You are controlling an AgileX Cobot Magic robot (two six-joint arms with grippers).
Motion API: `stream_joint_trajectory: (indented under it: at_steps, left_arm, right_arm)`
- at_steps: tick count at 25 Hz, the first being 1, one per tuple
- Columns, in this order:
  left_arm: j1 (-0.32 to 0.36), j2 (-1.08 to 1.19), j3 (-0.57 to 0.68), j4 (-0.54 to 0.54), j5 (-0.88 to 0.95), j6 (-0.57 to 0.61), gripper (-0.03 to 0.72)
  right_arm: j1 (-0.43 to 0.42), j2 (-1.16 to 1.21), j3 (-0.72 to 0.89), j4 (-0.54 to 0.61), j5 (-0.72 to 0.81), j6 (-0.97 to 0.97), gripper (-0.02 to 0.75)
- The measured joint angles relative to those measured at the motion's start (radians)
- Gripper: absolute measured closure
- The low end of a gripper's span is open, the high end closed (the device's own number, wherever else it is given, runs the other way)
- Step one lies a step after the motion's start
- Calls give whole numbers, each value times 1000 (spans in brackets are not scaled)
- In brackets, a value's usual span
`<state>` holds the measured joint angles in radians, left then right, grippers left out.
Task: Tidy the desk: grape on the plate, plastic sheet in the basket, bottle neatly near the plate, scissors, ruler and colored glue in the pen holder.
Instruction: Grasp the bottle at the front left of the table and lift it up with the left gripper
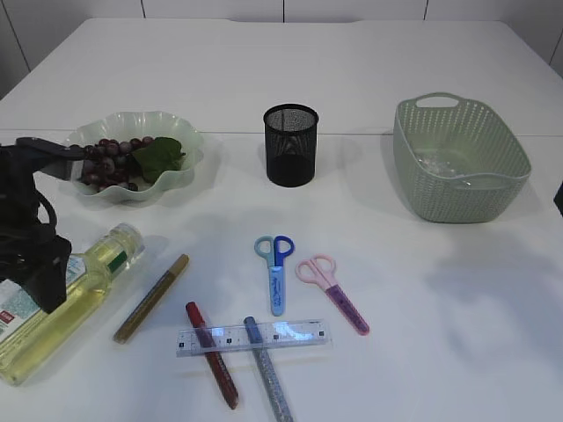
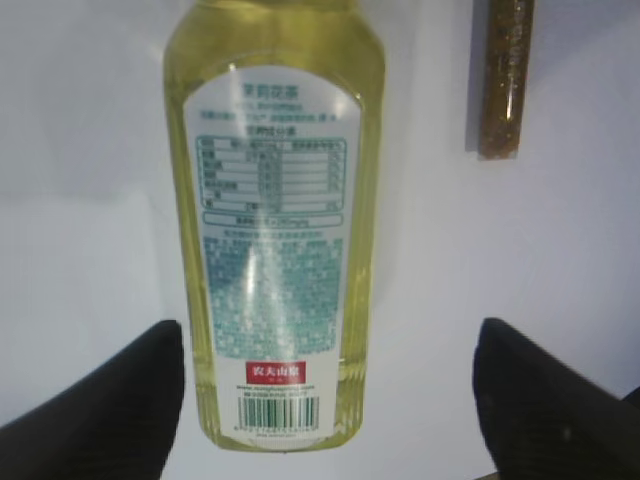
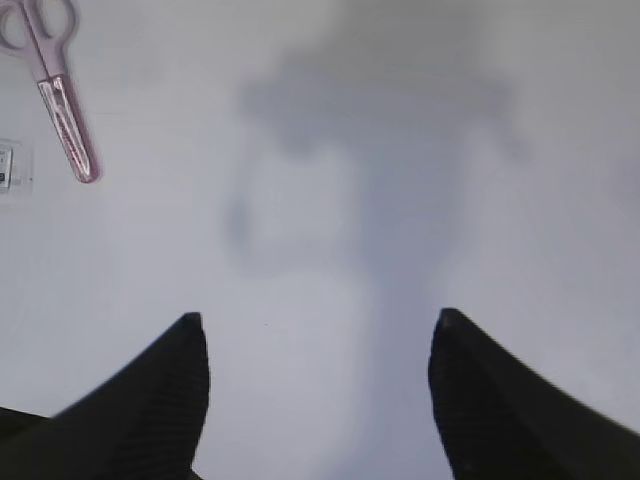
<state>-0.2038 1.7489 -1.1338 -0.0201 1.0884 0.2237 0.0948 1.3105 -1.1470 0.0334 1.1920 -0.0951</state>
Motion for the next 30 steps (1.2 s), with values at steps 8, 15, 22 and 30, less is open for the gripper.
stream_joint_trajectory:
  at_steps: [8, 15, 22, 30]
  left_arm:
    - [0, 63, 0, 0, -23, 16, 24]
    - [0, 92, 0, 43, -52, 18, 30]
    - [0, 144, -2, 51, -78, 20, 31]
    - [0, 190, -3, 51, -118, 20, 43]
  right_arm:
    - [0, 0, 0, 0, 0, -2, 198]
    - [0, 0, 0, 0, -2, -4, 197]
    - [0, 0, 0, 0, -4, -4, 197]
    - [0, 0, 0, 0, -11, -4, 196]
